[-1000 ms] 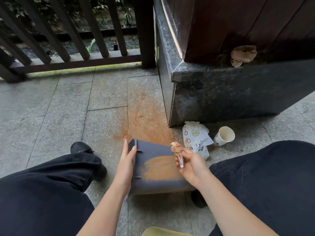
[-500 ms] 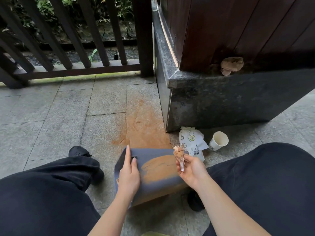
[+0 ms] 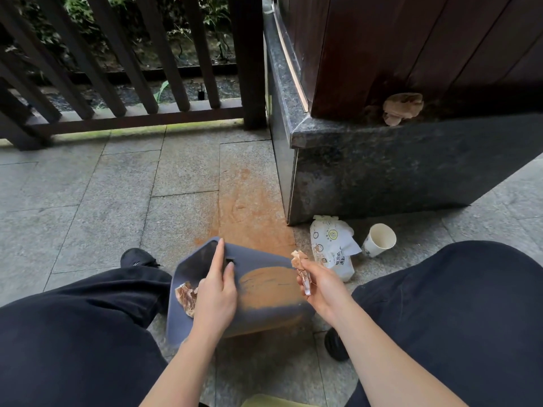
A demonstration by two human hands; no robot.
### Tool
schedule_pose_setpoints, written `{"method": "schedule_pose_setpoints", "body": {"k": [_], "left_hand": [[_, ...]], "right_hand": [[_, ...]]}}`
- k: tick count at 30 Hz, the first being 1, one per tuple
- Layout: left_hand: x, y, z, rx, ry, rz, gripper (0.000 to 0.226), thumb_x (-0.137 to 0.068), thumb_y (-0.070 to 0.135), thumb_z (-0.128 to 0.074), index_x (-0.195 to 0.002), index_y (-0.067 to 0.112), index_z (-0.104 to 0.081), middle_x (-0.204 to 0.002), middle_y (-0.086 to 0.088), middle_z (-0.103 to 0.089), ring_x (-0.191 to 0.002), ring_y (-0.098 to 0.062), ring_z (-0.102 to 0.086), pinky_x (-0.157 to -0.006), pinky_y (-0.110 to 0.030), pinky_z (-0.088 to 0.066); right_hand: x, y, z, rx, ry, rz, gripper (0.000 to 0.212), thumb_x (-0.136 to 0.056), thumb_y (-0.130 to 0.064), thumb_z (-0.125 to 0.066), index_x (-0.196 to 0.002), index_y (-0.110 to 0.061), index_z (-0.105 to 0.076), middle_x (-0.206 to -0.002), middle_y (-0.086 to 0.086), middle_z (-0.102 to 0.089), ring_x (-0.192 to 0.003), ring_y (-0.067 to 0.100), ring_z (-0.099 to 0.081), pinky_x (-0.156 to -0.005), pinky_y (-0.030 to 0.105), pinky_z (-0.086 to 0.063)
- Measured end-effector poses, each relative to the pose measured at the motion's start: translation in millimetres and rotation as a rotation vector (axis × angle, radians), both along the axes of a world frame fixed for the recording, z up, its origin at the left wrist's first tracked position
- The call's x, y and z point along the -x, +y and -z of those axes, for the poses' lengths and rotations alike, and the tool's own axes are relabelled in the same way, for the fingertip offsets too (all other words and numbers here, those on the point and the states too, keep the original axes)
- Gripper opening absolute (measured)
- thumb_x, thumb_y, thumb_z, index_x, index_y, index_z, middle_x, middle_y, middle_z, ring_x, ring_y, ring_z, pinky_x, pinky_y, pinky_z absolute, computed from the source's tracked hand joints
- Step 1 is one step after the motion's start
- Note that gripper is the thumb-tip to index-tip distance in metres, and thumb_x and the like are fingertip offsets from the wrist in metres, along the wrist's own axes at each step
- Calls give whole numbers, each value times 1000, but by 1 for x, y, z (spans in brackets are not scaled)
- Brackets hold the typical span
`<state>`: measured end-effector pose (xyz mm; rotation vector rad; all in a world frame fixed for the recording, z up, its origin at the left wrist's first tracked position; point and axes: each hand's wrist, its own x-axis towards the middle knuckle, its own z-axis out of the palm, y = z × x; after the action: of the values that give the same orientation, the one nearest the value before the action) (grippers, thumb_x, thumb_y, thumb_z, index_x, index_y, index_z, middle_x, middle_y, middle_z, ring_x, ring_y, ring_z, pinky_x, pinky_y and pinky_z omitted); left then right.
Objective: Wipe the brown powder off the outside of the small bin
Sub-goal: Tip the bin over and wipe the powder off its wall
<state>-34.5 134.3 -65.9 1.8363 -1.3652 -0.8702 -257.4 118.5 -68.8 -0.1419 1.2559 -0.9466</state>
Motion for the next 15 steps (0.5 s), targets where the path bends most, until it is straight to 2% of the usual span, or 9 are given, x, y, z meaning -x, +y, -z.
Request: {"method": "schedule_pose_setpoints", "body": {"k": [2,4,7,8,10,12,13,15], "left_hand": [[2,0,-3,14,16,-10,53,-98,42,-40,-147,53,-25,-122,30,-47,-125,-12,-42,-95,-23,-28],[2,-1,-4,32,15,-30,53,-98,41,-40,-147,53,-25,-110,41,-51,-117,-6,-43,-89,-18,-27],[0,-2,-4,37,1,-66,53,-97,43,-41,-144,57,-22,-103,41,-51,-112,7,-44,-80,-9,-23],[-1,-3,-5,26,5,-76,53,-97,45,-41,-144,60,-22,-101,39,-50,-106,11,-44,-78,-10,-23],[-3,-3,-6,-24,-8,-99,53,-100,47,-42,-142,67,-18,-96,38,-52,-97,5,-48,-73,-18,-19],[-5,-4,-4,-94,-18,-115,53,-102,49,-40,-146,64,-15,-114,26,-57,-114,-12,-50,-78,-26,-14],[-8,-5,-3,-114,-16,-116,53,-102,50,-39,-148,60,-16,-127,17,-58,-122,-19,-47,-81,-29,-15],[-13,-7,-1,-106,1,-107,52,-104,46,-39,-151,53,-19,-141,4,-55,-128,-20,-43,-88,-28,-20]], "right_hand": [[-2,0,2,10,37,-21,17,-93,-13,-63,-105,-3,-71,-75,6,-65,-64,12,-59,-50,22,-42],[-4,0,3,19,56,-52,14,-92,-11,-63,-90,-7,-76,-73,6,-64,-62,12,-59,-51,22,-41],[-4,1,5,32,109,-121,26,-91,-12,-62,-72,-15,-81,-68,3,-65,-62,11,-60,-54,23,-42],[-4,1,5,29,152,-141,24,-90,-13,-63,-73,-16,-81,-69,4,-67,-64,13,-61,-55,24,-44],[-4,-2,7,33,291,-179,15,-87,-19,-66,-81,-15,-79,-78,11,-72,-73,19,-64,-64,32,-51],[-4,-6,11,47,479,-216,12,-86,-25,-69,-86,-15,-76,-88,13,-75,-83,25,-67,-78,40,-54],[-4,-9,13,52,547,-219,14,-87,-26,-68,-87,-15,-76,-86,10,-75,-83,25,-67,-79,40,-53],[-4,-15,19,61,637,-219,17,-90,-26,-66,-88,-12,-76,-77,4,-72,-73,23,-63,-70,35,-49]]}}
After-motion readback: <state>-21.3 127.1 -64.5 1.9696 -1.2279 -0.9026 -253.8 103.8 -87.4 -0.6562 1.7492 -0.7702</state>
